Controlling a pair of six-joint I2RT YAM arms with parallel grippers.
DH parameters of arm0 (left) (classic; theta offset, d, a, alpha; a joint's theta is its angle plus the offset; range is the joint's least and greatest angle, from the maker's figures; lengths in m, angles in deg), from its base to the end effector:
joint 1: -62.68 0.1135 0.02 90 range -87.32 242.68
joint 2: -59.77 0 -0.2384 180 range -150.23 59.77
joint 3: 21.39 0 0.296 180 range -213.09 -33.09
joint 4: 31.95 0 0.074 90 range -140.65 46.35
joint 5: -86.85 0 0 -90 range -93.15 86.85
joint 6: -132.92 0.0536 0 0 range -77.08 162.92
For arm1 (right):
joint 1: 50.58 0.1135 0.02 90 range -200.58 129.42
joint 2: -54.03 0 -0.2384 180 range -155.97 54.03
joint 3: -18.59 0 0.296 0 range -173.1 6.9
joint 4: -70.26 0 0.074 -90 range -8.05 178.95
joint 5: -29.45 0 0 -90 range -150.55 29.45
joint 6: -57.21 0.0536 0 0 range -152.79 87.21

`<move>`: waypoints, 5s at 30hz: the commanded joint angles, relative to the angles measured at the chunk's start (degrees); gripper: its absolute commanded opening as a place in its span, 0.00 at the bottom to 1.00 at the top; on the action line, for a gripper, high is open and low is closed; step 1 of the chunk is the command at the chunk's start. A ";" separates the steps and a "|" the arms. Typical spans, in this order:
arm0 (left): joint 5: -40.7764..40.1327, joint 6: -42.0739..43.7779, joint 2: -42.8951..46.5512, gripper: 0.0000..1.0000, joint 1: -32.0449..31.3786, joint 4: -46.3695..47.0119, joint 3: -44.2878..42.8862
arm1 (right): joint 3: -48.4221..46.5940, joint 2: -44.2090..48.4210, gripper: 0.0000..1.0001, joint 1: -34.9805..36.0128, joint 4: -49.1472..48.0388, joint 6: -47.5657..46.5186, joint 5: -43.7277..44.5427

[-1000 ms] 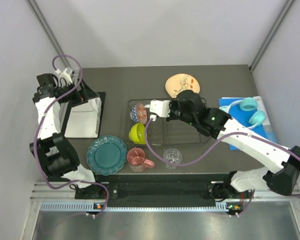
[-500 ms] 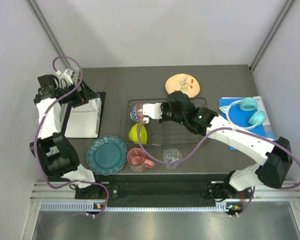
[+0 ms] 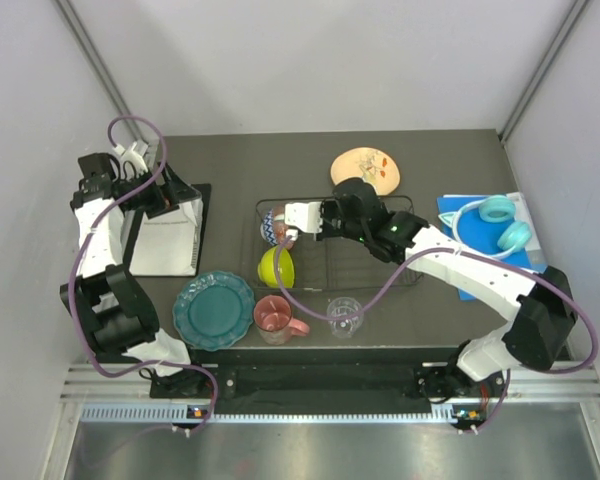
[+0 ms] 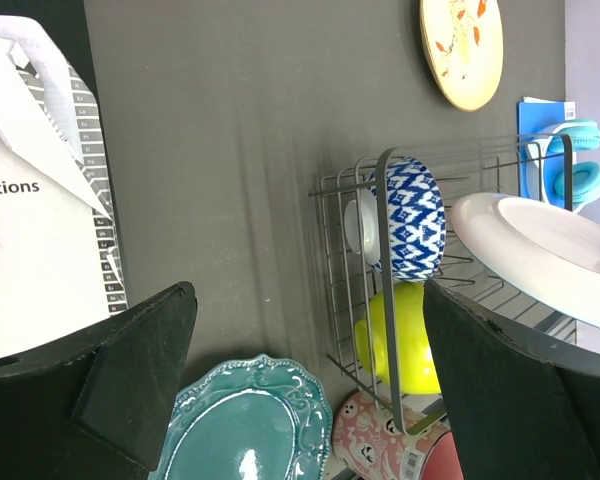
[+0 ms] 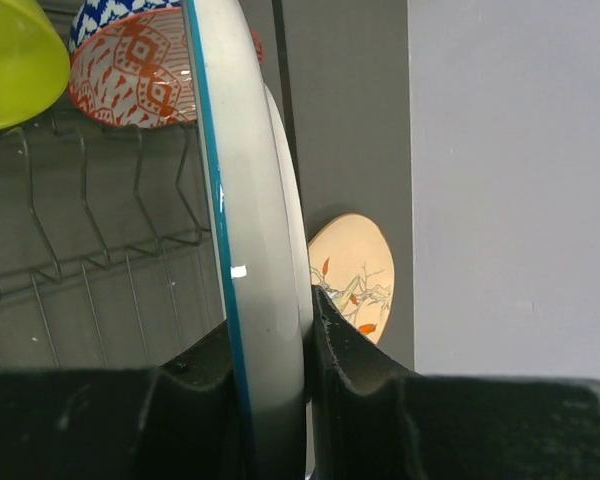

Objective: Load the mixed dishes into the dish rack

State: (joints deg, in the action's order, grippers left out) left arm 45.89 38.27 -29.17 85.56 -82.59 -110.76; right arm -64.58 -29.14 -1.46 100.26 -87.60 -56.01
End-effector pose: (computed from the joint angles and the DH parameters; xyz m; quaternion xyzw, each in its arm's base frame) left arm 0.3672 0.1110 0.2702 -0.0664 0.8645 -0.3363 0.3675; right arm 0.2637 0.2981 0.2865 -0.6694 0.5488 -0.0591 0.4973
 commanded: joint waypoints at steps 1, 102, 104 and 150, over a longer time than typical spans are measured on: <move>1.76 -0.63 2.02 0.99 0.07 2.82 0.24 | -0.59 0.21 0.00 -1.83 -9.60 -1.09 -2.07; 0.09 -2.56 -0.88 0.99 -1.08 5.80 -1.96 | -38.11 -52.79 1.00 -51.06 -4.07 87.33 -33.54; 0.09 -2.39 -0.79 0.99 -1.08 5.80 -1.96 | -39.95 -53.75 0.98 -50.45 -2.67 87.41 -33.80; -1.40 1.83 2.90 0.99 -0.99 4.40 0.76 | -33.37 -26.87 0.00 -44.03 -12.50 75.99 -29.76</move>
State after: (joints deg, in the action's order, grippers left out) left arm 44.84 38.34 -29.81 84.64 -79.22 -110.91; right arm -93.61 -66.96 -45.39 95.01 -8.54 -85.04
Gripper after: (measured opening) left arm 0.990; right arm 0.036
